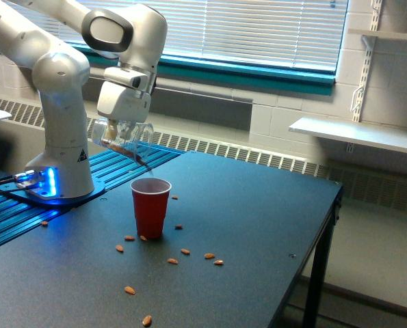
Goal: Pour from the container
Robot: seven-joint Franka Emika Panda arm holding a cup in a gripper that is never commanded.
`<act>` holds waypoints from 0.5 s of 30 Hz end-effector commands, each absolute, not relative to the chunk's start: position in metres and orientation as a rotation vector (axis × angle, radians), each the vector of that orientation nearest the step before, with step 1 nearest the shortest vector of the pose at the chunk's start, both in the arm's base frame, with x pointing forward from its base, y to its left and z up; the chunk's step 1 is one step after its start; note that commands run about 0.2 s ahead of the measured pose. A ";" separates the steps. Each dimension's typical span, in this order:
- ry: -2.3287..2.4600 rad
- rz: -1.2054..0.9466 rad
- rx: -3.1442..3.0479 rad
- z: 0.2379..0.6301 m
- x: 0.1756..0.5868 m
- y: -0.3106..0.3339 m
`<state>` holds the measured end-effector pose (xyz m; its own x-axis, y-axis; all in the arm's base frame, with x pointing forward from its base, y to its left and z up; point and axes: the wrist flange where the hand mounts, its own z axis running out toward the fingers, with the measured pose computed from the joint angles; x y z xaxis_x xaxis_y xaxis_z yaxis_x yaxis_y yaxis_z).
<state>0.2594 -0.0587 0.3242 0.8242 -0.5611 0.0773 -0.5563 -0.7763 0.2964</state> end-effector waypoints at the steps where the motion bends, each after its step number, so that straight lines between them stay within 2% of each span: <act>1: -0.851 -0.050 2.666 0.308 0.253 -0.048; 15: -0.917 -0.022 2.642 0.313 0.269 -0.054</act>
<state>0.2691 -0.0583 0.3201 0.8031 -0.5893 0.0875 -0.5840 -0.7495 0.3118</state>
